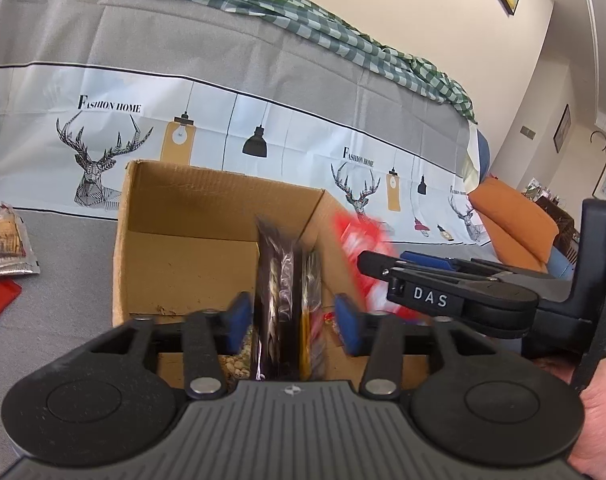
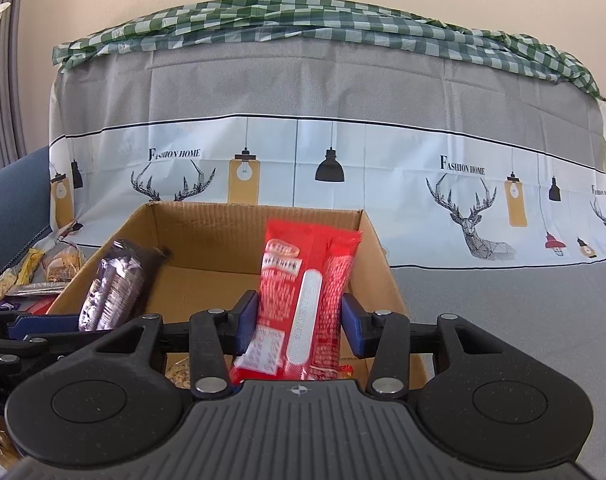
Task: Organize snacks
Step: 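Lower the chocolate bar and red wafer pack into the box and open both tools, then withdraw both open tools from the box toward the remaining snacks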
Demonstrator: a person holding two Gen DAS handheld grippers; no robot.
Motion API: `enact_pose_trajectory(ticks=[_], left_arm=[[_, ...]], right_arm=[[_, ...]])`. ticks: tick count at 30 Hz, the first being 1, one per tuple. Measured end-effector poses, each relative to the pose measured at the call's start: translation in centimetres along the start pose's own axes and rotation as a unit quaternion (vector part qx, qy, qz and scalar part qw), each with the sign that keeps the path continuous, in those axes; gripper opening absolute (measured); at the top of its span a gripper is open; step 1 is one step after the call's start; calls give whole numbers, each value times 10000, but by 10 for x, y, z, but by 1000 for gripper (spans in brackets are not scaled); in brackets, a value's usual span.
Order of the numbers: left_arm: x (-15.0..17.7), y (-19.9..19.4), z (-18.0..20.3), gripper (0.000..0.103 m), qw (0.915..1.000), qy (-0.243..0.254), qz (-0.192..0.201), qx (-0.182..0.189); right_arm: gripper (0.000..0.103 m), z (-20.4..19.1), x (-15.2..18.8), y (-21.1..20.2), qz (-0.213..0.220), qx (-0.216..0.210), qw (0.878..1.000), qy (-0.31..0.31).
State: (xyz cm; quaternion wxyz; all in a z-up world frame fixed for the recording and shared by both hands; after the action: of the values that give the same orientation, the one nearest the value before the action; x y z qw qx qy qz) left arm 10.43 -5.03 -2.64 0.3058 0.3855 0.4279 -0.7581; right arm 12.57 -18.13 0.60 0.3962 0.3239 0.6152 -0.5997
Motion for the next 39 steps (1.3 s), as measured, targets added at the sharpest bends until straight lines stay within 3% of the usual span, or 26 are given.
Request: enact_pose_trajectory(ticks=[4,10,14,15,17,21,22,27,30,32,34,39], left_arm=[[-1,-2,0,57,10000,26,42,-38],[-4,-7,-3,56,9997,71,160,-150],[-9,-17,-11,42,9992,106,265,-263],[-10,-20,-14,33,9990,107,297,-302],[-14,-29,-21,26,9986,127,336,-380],[-26,-48,-41,24,9978,205,314,-537],[-31,-54,-48,24,9972,293,333,-602],[-55,-76,-96,24,9920,533,390,-1075],[-51,-84,-136,24,9866,494,365,-1512],[-38,-84,-164,24,9840,244,102,-1762],[-37,-87,-186,24,9750,166,-103,-2212],[-30,-96,-229,24,9645,-612,-338,-2546]], right_arm=[[61,2,-1,-1,25,55,10000,57],[62,-1,-1,0,-2,41,9999,112],[62,-7,-2,1,-19,3,9998,190],[62,-10,-3,1,-5,-12,9998,207],[62,-17,-4,0,13,-46,9997,223],[61,-38,-9,-3,125,-187,9994,270],[55,-45,-10,-4,149,-251,9991,295],[32,-83,-14,-10,261,-736,9959,465],[31,-112,-17,-16,385,-1070,9926,416],[31,-132,-18,-19,433,-1246,9908,290],[31,-150,-18,-22,457,-1424,9886,180],[31,-195,-16,-27,500,-1849,9815,-39]])
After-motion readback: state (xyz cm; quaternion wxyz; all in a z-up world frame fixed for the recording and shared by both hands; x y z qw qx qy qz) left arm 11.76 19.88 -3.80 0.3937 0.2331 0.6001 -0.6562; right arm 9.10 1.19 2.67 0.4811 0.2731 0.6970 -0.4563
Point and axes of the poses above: each gripper's, at about its wrist camera, not at the fingertips, and y roughly the way its jaws point, z to its right, x to its underside, the point moved 7 cm from there along y, roughly the way its jaws point, and after that the axes turned 4 degrees about z, right-handed, at the moved point
